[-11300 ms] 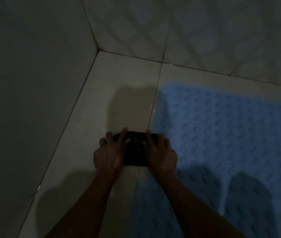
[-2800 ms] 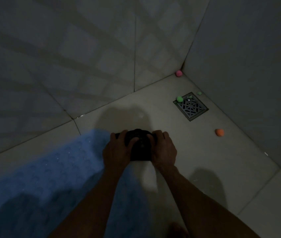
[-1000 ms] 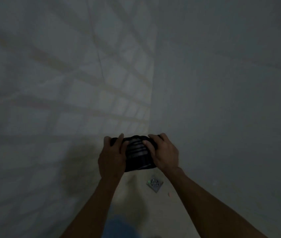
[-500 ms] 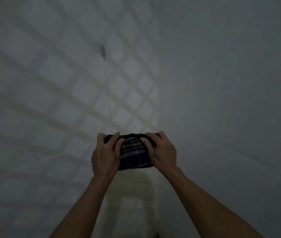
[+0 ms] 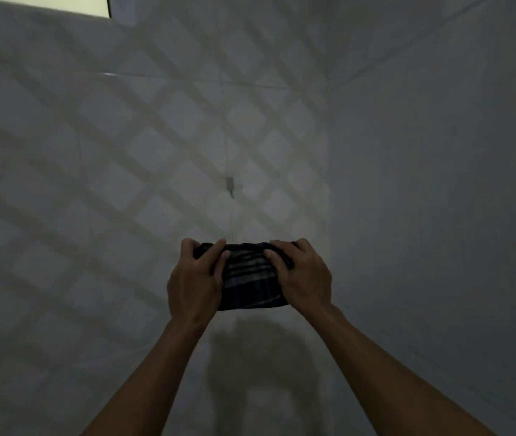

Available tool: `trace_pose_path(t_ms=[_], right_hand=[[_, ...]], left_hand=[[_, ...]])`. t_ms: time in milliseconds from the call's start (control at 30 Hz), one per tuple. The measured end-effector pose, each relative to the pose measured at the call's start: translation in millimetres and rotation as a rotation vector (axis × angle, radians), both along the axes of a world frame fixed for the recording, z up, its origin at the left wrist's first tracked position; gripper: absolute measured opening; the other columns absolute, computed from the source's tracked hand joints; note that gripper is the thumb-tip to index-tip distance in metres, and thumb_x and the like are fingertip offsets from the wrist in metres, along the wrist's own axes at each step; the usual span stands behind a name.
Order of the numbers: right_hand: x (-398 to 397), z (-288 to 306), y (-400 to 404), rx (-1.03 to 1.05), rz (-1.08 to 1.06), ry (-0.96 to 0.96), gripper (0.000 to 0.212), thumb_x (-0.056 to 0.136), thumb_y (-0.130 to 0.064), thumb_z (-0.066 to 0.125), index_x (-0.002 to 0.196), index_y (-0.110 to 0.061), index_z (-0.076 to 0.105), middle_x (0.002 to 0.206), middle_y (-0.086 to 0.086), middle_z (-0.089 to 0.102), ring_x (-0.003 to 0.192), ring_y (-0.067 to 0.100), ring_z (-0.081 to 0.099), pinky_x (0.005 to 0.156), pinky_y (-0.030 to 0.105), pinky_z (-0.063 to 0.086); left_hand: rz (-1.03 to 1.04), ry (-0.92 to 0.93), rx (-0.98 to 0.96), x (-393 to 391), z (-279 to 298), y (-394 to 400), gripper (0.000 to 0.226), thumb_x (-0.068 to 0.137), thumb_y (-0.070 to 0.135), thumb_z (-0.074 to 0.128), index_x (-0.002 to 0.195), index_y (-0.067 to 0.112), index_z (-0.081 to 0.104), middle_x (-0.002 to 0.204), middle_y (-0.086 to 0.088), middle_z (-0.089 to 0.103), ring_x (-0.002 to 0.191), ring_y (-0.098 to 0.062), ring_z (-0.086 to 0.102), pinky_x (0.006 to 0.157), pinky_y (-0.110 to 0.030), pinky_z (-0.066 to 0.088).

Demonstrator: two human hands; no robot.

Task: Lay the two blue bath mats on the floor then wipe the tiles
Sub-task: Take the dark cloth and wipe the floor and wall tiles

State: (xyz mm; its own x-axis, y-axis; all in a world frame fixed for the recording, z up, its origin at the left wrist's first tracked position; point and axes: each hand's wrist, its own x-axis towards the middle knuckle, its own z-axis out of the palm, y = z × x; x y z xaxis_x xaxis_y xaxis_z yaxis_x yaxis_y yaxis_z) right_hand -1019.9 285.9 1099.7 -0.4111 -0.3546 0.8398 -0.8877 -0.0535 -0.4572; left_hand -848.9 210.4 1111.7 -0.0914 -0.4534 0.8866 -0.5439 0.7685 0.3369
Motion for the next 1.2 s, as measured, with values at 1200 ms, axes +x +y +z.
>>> trace_pose_path(t_ms=[1200], right_hand=[[-89,112,-224,-0.364,-0.132,0.368,0.038,0.099,-0.033,0.048,0.134,-0.037,0.063,0.097,0.006,0.06,0.083,0.029,0.055,0.064,0.037,0.041]], left_hand=[[0.555,0.06,-0.5,-87,101,-190,0.03,0.096,0.031,0.065,0.124,0.022,0.071,0.094,-0.015,0.056,0.089,-0.032,0.04,0.064,-0.04,0.039]])
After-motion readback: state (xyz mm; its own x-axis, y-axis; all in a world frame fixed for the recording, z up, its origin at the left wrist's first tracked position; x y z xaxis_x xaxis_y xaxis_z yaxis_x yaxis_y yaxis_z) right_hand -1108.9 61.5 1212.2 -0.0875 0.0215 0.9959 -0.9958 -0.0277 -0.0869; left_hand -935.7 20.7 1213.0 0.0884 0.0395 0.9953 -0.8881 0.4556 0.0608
